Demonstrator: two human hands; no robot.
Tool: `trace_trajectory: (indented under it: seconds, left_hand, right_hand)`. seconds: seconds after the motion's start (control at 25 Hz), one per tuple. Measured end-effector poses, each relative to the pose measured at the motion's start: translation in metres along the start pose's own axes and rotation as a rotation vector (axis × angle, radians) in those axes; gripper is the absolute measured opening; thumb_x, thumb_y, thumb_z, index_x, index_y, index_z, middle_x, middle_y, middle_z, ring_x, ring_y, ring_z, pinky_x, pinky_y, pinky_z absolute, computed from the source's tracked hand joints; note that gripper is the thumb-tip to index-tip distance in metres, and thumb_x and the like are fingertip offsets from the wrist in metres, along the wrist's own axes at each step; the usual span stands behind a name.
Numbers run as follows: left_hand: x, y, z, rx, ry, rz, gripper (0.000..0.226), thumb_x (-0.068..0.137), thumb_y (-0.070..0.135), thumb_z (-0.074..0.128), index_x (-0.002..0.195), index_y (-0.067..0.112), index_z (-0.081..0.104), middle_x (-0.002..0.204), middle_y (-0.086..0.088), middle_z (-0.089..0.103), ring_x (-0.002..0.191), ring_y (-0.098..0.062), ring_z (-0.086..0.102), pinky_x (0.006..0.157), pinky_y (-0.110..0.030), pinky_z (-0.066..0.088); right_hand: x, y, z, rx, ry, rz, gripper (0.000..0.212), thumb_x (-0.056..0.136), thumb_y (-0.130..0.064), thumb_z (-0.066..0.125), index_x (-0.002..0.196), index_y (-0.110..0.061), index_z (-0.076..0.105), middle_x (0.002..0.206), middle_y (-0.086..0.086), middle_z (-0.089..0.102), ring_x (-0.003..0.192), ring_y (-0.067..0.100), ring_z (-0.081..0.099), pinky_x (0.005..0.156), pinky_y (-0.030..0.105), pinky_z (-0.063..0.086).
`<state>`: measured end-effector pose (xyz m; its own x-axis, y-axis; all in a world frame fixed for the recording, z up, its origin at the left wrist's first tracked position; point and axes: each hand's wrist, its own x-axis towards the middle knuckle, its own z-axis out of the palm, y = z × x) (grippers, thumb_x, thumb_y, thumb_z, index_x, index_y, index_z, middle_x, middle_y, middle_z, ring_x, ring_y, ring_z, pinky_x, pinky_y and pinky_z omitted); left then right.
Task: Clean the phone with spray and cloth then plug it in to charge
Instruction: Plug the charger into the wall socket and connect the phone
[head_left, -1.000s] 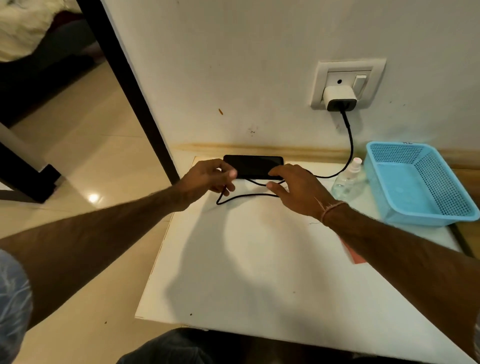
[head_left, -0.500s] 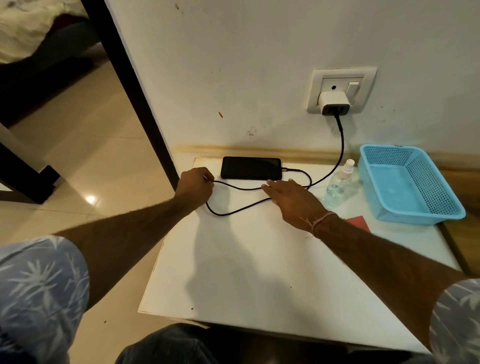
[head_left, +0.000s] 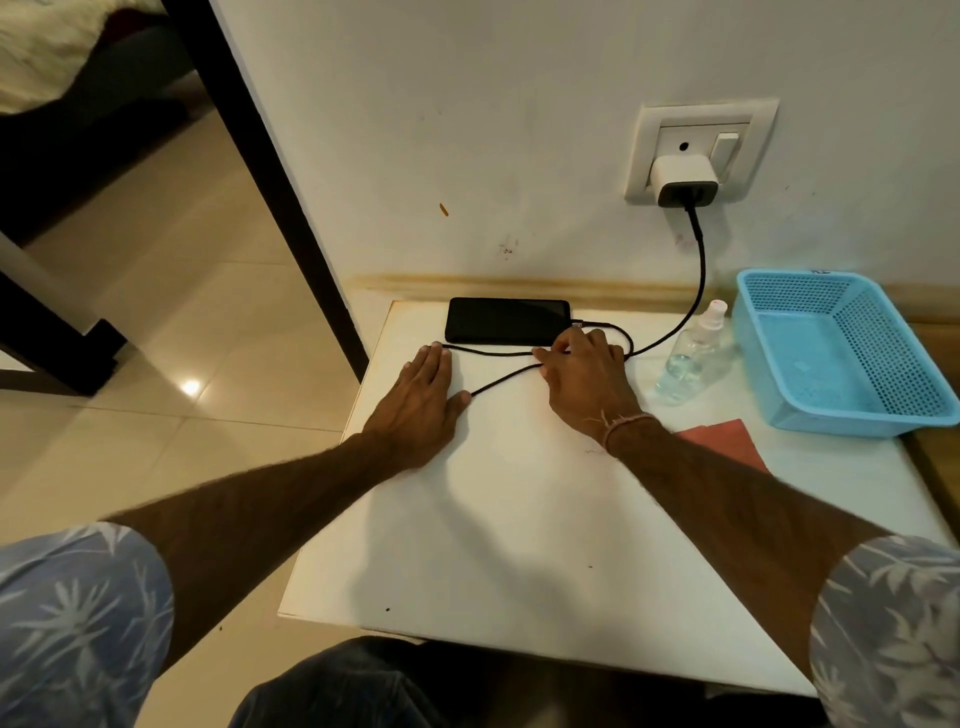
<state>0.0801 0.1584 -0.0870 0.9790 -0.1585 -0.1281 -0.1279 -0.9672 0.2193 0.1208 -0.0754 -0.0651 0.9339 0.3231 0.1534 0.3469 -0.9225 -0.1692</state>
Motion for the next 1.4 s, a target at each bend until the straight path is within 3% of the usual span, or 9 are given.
trace_trajectory:
  seconds: [0.24,0.48,0.72,1.16,1.4]
  left_hand:
    - [0.017,-0.006,-0.008,-0.031,0.120,-0.042,0.066,0.105,0.044,0.039,0.158,0.009,0.022,0.164,-0.010,0.026,0.150,-0.026,0.022,0.121,-0.036,0.020]
    - [0.032,-0.017,-0.014,-0.058,0.173,-0.038,0.054,0.105,0.036,0.045,0.151,0.009,0.039,0.157,-0.010,0.041,0.144,-0.027,0.033,0.118,-0.037,0.028]
    - [0.045,-0.020,-0.015,-0.073,0.172,-0.052,0.053,0.104,0.034,0.047,0.150,0.008,0.042,0.155,-0.010,0.042,0.143,-0.027,0.035,0.117,-0.038,0.030]
    - [0.046,-0.019,-0.016,-0.109,0.152,-0.072,0.054,0.104,0.034,0.048,0.151,0.010,0.040,0.156,-0.009,0.041,0.144,-0.026,0.034,0.118,-0.037,0.028]
    - [0.040,-0.010,-0.018,-0.101,0.157,-0.090,0.054,0.105,0.031,0.046,0.153,0.010,0.037,0.160,-0.010,0.036,0.148,-0.028,0.029,0.122,-0.041,0.021]
  right_hand:
    - [0.023,0.003,0.002,0.254,0.070,0.201,0.020,0.089,-0.018,0.061,0.104,-0.022,0.073,0.108,0.004,0.063,0.108,0.028,0.051,0.093,0.040,0.041]
    - [0.034,0.010,0.004,0.481,0.118,0.256,0.017,0.084,-0.009,0.068,0.100,-0.011,0.076,0.106,0.010,0.068,0.108,0.027,0.057,0.102,0.034,0.042]
    - [0.039,0.009,0.003,0.528,0.147,0.279,0.017,0.084,-0.008,0.069,0.100,-0.009,0.075,0.105,0.010,0.070,0.107,0.024,0.059,0.099,0.023,0.037]
    - [0.039,0.009,0.004,0.521,0.146,0.270,0.018,0.085,-0.009,0.069,0.101,-0.008,0.075,0.104,0.011,0.071,0.106,0.025,0.060,0.103,0.031,0.041]
    - [0.038,0.007,0.005,0.342,0.067,0.208,0.025,0.087,-0.010,0.065,0.112,-0.014,0.071,0.113,0.010,0.065,0.111,0.027,0.056,0.103,0.039,0.044]
